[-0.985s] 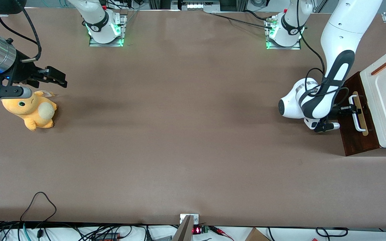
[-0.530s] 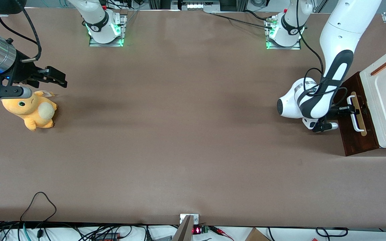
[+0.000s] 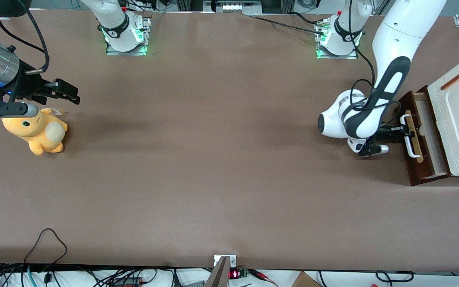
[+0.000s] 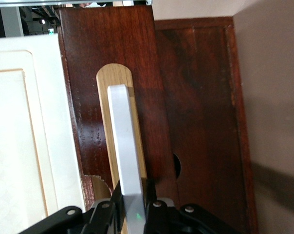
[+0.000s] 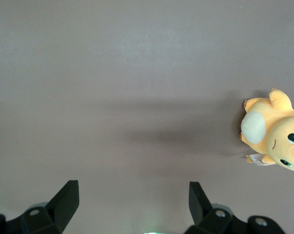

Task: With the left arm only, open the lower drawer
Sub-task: 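Pull the handle with the left gripper, sliding the drawer out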

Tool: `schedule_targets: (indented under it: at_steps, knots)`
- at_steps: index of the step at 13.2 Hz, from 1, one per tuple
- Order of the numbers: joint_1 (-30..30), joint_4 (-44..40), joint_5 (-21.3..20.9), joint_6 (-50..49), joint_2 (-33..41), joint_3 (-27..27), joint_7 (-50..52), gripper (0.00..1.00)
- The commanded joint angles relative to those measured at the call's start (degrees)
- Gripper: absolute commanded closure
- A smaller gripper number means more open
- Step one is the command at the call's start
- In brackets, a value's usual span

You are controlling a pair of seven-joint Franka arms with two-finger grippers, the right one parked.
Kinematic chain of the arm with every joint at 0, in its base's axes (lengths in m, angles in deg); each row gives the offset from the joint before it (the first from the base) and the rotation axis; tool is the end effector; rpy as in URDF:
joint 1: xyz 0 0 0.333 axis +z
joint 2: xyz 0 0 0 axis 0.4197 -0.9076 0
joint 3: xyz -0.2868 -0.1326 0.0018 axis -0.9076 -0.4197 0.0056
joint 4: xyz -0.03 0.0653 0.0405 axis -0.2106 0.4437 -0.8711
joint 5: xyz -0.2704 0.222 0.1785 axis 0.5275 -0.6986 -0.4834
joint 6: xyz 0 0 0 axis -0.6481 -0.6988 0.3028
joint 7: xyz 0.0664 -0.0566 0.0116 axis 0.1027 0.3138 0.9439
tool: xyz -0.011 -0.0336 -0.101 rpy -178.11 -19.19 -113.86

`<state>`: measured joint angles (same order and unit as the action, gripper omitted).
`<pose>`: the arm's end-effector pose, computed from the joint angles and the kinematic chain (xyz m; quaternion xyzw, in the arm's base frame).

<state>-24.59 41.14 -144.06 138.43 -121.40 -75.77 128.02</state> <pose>0.5200 -0.0271 0.1708 -0.7626 0.0616 0.0257 0.6434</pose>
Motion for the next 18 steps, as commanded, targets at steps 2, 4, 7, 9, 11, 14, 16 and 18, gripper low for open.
schedule_targets:
  at_steps: [2,4,7,9,11,14,16,18]
  knots:
    - [-1.7,-1.1,0.3,1.3,0.1,-1.9,-2.7,1.0]
    - [-1.8,-1.2,1.7,1.3,0.1,-3.3,-2.7,1.0]
    - [-1.8,-1.2,1.8,1.3,0.1,-3.7,-2.7,1.0]
    - [-1.8,-1.1,1.9,1.3,0.1,-3.7,-2.7,0.65]
    - [-1.8,-1.2,2.0,1.3,0.3,-3.7,-2.8,0.0]
    - [-1.8,-4.5,8.4,1.4,1.7,-4.6,-3.0,0.0]
    - [-1.8,-7.2,15.3,1.4,4.7,-6.4,-3.4,0.0]
    - [-2.2,-9.7,24.6,1.4,9.4,-7.7,-3.4,0.0]
